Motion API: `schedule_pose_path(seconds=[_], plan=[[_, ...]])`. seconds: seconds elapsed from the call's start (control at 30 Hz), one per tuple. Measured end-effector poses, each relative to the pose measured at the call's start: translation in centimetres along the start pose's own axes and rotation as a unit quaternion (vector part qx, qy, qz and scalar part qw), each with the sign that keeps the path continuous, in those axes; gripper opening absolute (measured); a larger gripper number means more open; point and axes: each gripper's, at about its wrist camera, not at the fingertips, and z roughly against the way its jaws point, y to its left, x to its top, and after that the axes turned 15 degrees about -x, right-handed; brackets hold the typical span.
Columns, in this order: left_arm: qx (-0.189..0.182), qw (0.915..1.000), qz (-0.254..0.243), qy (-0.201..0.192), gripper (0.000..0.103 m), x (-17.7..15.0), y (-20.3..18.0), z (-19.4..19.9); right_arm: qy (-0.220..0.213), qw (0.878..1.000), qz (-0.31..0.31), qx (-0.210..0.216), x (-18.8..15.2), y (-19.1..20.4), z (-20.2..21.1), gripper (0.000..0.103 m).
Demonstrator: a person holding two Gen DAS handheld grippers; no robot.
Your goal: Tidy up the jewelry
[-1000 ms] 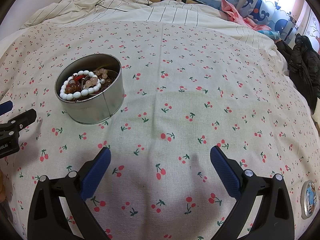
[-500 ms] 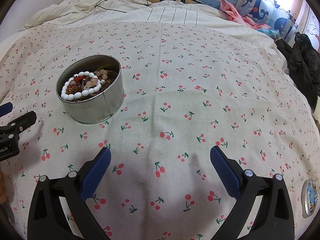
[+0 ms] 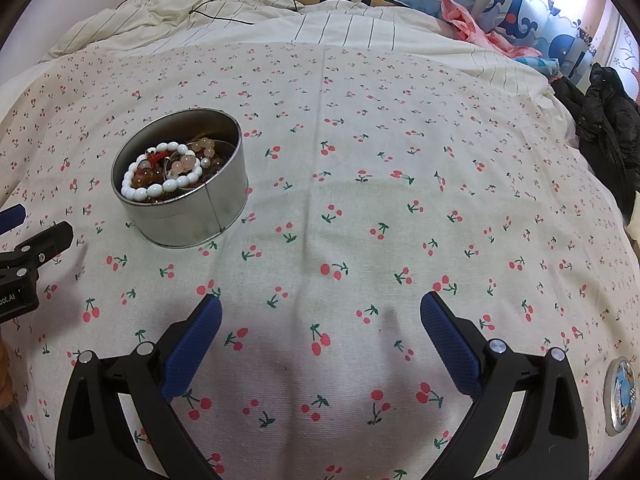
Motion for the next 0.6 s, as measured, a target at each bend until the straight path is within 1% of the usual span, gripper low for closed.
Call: schedule_pose_path(seconds=[0.47, 0.6], plan=[[-0.016, 0.9997, 0.019, -0.001, 0.095, 0.2, 0.1, 0.9, 0.000, 1.000, 0.000, 0.001, -0.1, 0.4, -0.2, 0.095], [0.013, 0.9999, 0.010, 0.003, 0.095, 0.3, -0.3, 1.4, 0.001, 1.000, -0.003, 0.004, -0.2, 0.3, -0.1, 0.095]])
